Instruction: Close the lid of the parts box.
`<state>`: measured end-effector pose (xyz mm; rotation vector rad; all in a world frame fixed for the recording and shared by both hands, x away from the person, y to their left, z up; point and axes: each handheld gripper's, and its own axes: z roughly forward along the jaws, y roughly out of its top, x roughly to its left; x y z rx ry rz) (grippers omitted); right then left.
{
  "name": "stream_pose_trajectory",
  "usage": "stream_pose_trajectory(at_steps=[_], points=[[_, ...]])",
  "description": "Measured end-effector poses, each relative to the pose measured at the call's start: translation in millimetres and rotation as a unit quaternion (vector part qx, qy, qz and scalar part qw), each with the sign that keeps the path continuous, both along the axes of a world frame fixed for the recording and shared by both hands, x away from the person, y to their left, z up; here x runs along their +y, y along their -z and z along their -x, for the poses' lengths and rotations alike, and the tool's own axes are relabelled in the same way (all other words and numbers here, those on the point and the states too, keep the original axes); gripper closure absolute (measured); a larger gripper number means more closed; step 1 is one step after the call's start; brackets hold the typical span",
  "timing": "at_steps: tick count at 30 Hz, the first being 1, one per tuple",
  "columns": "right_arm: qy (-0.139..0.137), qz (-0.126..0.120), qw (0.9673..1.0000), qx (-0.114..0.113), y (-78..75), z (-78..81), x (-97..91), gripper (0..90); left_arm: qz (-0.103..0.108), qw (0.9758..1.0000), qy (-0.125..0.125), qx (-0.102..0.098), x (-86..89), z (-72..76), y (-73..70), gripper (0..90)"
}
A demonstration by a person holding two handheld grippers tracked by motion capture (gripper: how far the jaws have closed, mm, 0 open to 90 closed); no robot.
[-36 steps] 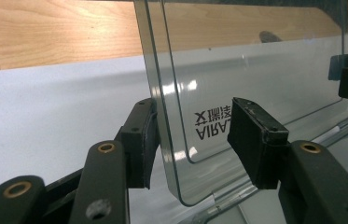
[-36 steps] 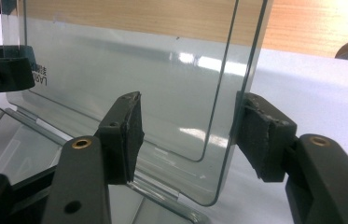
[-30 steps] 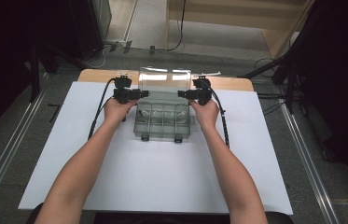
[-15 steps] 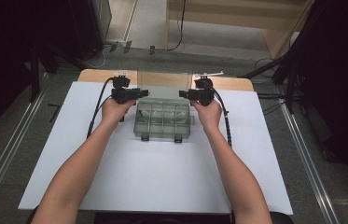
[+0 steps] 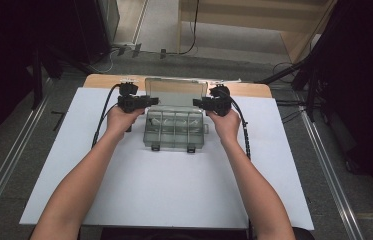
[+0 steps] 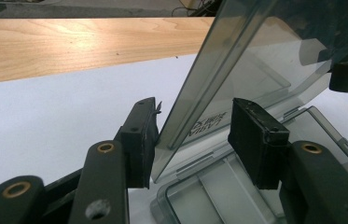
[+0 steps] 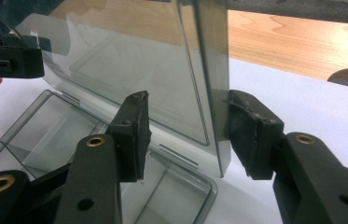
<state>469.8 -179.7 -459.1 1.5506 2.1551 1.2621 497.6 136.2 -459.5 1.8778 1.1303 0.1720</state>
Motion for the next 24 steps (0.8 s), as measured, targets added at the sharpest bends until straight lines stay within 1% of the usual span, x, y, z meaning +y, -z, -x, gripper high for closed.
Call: stream_pose_trajectory(at_steps=[5, 9, 10, 11, 13, 15, 17, 19, 20, 23, 24], points=[[0.001, 0.003, 1.0, -0.009, 0.2, 4.4, 0.6, 53.2, -0.004, 1.0, 0.003, 0.0, -0.5, 2.7, -1.4, 48.4], [0.0, 0.005, 0.9999, -0.015, 0.5, 7.0, 0.8, 53.0, 0.002, 1.0, 0.002, 0.009, 2.1, 3.4, -1.4, 45.8], [-0.001, 0.005, 0.9999, -0.016, 0.5, 7.4, 0.9, 53.0, -0.001, 1.0, 0.003, 0.008, 2.8, 3.9, -1.6, 45.2], [-0.001, 0.006, 0.9998, -0.016, 0.5, 7.9, 0.9, 52.8, -0.002, 0.9999, 0.005, 0.009, 3.3, 4.3, -1.7, 42.7], [-0.002, 0.007, 0.9998, -0.017, 0.6, 8.7, 1.0, 52.6, -0.01, 0.9998, 0.008, 0.014, 4.6, 5.5, -2.5, 42.4], [-0.003, 0.008, 0.9998, -0.019, 0.7, 9.2, 1.0, 52.5, -0.018, 0.9997, 0.01, 0.014, 6.4, 6.8, -3.3, 42.4], [-0.004, 0.009, 0.9997, -0.021, 0.7, 9.7, 1.2, 52.3, -0.019, 0.9996, 0.01, 0.02, 9.4, 7.3, -4.3, 42.4], [-0.004, 0.012, 0.9997, -0.021, 0.5, 10.3, 1.7, 52.3, -0.013, 0.9992, 0.016, 0.033, 12.9, 7.5, -5.4, 42.4], [-0.004, 0.012, 0.9997, -0.021, 0.7, 10.5, 1.9, 52.3, -0.014, 0.9991, 0.018, 0.037, 14.2, 7.6, -5.9, 42.5], [-0.005, 0.012, 0.9997, -0.023, 1.1, 10.8, 1.5, 52.2, -0.024, 0.9984, 0.026, 0.044, 18.5, 8.7, -7.9, 42.9], [-0.005, 0.011, 0.9996, -0.024, 1.3, 10.9, 1.3, 52.1, -0.026, 0.9983, 0.027, 0.044, 19.9, 9.2, -8.8, 45.2]])
